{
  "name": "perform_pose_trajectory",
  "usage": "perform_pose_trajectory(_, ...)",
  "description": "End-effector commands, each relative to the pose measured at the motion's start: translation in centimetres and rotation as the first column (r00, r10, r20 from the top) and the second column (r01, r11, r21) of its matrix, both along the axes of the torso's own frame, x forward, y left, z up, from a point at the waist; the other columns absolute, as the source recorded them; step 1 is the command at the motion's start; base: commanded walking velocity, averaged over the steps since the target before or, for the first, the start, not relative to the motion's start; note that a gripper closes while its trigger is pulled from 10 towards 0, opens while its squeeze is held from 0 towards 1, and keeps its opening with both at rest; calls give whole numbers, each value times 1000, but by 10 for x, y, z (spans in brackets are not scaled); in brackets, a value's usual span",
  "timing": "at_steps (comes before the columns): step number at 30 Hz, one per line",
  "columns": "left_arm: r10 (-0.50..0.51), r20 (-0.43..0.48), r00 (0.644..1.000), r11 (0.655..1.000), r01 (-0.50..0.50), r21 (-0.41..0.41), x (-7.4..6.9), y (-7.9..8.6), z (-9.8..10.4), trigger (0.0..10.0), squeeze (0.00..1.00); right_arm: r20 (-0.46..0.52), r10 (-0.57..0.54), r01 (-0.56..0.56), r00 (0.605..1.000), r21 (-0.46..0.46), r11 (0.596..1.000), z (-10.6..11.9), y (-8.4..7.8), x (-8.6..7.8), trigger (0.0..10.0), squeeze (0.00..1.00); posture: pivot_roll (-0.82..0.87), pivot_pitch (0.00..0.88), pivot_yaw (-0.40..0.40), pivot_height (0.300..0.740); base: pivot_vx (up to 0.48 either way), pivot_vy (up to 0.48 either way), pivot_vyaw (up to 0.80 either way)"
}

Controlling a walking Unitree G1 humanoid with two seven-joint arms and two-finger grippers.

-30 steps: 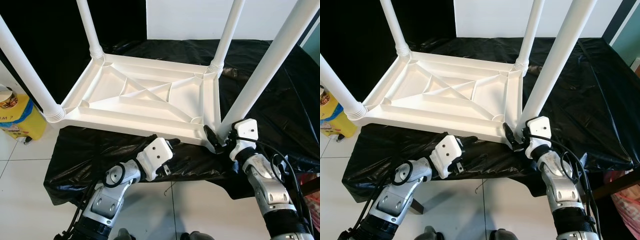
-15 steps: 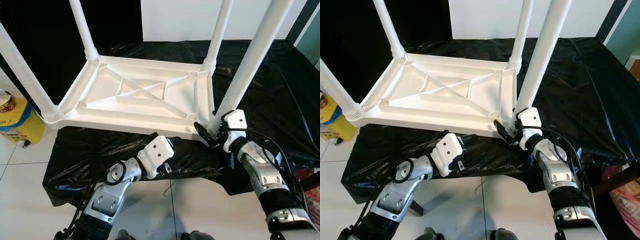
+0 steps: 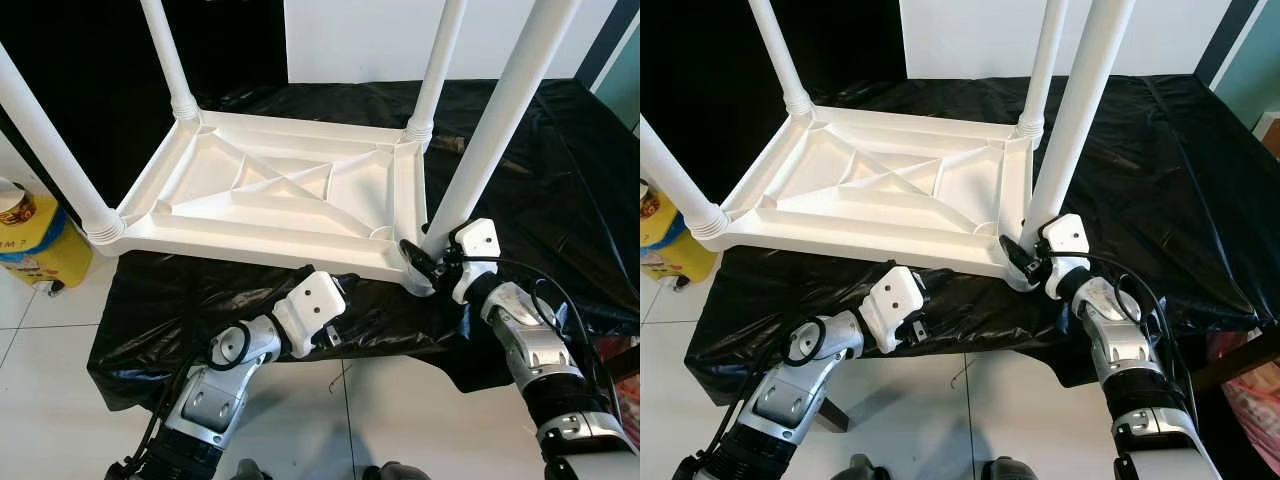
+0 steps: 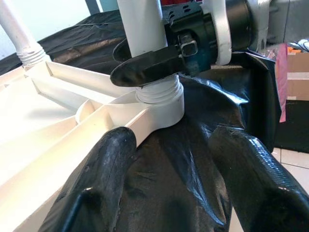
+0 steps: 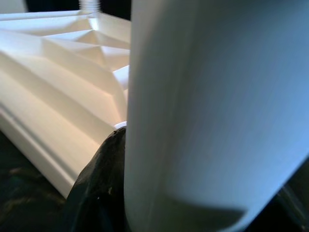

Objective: Building children table

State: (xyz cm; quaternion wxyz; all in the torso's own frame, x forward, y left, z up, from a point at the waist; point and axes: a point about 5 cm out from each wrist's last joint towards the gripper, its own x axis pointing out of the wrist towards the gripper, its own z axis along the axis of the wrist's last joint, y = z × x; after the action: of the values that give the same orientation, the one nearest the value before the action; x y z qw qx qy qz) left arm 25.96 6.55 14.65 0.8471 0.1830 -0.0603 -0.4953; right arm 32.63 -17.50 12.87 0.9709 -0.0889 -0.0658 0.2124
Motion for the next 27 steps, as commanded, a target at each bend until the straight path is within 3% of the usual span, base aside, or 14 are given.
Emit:
perform_pose_trajectory(1,36,7,999,999,-36,-6,2,1,-2,10000,0,-71,-69,64,995,-72,995,-19,-8,-5,0,0,-15,81,-5,740,0,0,0)
perform_pose_trajectory(12,-9,25,1000,1000,8,14,6,-4,0,10000,0,-93,-339,341,936,11,940,-31,2,-15,0,0,-55,65,20,740,0,0,0)
perform_pose_trajectory(14,-9,25,1000,1000,8,14,6,-4,0,10000,0,-93,-339,341,936,11,940,-31,2,-15,0,0,-55,65,20,740,0,0,0)
perform_pose_trajectory(15,-16,26,1000,1000,16,13,7,-7,0,10000,0,-86,-414,417,906,25,908,-32,3,-17,0,0,-69,55,22,740,0,0,0)
perform_pose_trajectory(17,-16,26,1000,1000,16,13,7,-7,0,10000,0,-86,-414,417,906,25,908,-32,3,-17,0,0,-69,55,22,740,0,0,0)
perform_pose_trajectory(18,-25,27,999,1000,25,11,8,-10,0,10000,0,-87,-492,497,866,45,867,-33,4,-20,0,0,-77,49,26,740,0,0,0)
perform_pose_trajectory(19,-25,27,999,1000,25,11,8,-10,0,10000,0,-87,-492,497,866,45,867,-33,4,-20,0,0,-77,49,26,740,0,0,0)
perform_pose_trajectory(20,-34,28,999,999,34,8,8,-13,0,10000,0,-83,-544,549,835,57,834,-34,8,-24,0,0,-85,46,30,740,0,0,0)
perform_pose_trajectory(27,-51,33,998,999,51,12,9,-17,-1,10000,0,-82,-576,581,814,72,811,-35,19,-30,0,0,-87,47,38,740,0,0,0)
